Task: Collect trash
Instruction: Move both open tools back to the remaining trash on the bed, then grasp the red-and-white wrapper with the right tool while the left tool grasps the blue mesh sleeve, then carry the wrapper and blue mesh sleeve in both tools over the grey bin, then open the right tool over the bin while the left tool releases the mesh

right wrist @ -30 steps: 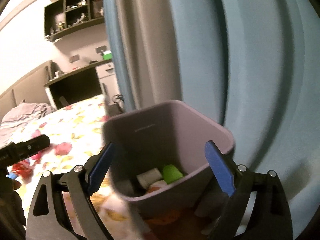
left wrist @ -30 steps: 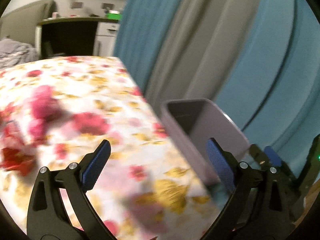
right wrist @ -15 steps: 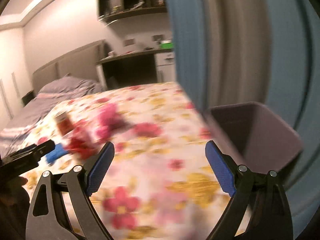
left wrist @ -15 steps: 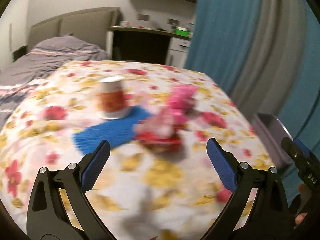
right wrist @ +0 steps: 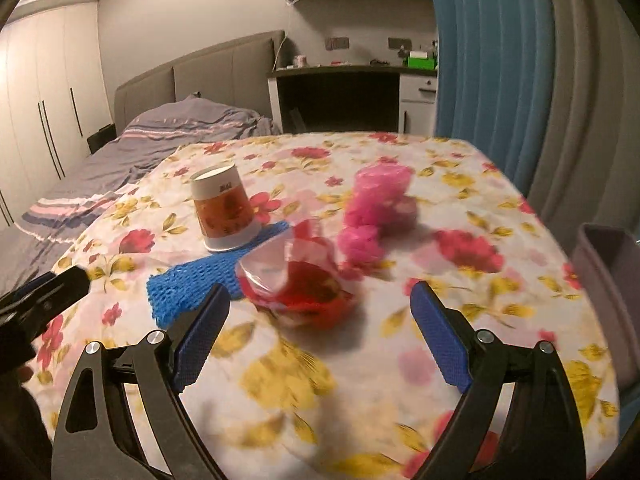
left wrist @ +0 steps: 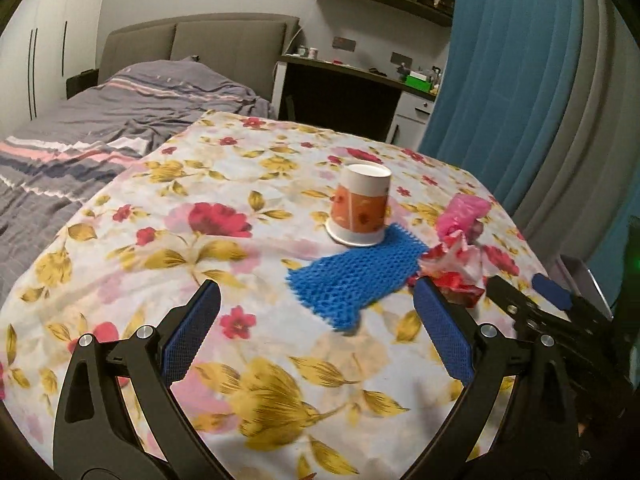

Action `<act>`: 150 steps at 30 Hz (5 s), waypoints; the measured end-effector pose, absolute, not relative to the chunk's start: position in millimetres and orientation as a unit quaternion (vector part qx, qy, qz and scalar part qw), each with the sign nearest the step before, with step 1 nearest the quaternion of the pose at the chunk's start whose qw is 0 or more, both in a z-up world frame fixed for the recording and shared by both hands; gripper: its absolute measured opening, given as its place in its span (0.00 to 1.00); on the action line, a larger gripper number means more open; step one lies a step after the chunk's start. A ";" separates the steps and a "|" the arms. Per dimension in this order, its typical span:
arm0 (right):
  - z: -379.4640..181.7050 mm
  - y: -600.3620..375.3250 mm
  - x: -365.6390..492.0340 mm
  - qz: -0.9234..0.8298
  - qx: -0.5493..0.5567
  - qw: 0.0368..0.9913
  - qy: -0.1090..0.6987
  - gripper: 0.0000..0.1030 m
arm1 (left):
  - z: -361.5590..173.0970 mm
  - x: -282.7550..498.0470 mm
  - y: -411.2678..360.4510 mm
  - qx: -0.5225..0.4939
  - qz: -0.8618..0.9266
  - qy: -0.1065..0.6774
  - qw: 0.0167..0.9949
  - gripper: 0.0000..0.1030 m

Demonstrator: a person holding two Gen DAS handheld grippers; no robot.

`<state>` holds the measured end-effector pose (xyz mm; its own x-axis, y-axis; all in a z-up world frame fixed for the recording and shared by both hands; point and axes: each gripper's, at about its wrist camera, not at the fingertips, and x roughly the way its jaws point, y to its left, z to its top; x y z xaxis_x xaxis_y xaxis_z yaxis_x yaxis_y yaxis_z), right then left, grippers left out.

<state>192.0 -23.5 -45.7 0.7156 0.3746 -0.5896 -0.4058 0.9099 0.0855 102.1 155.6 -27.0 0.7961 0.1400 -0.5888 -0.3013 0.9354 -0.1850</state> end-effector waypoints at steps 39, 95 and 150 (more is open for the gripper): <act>-52.2 -61.2 176.0 0.234 0.037 0.910 0.340 0.25 | -90.3 204.2 144.1 -0.095 0.056 0.417 0.902 0.16; -2.1 -243.0 111.7 0.120 0.096 0.955 0.252 0.25 | 45.0 120.6 -64.9 -0.046 -0.154 0.234 0.959 0.02; -36.7 -382.3 195.2 -0.021 0.118 0.952 0.282 0.26 | -8.6 267.4 -274.5 -0.018 -0.305 0.308 0.901 0.02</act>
<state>195.2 -382.3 -36.7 0.8400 0.0269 -0.5418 0.1057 0.9715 0.2121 267.4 -274.5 -8.6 0.6233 -0.5609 -0.5449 0.5393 0.8129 -0.2199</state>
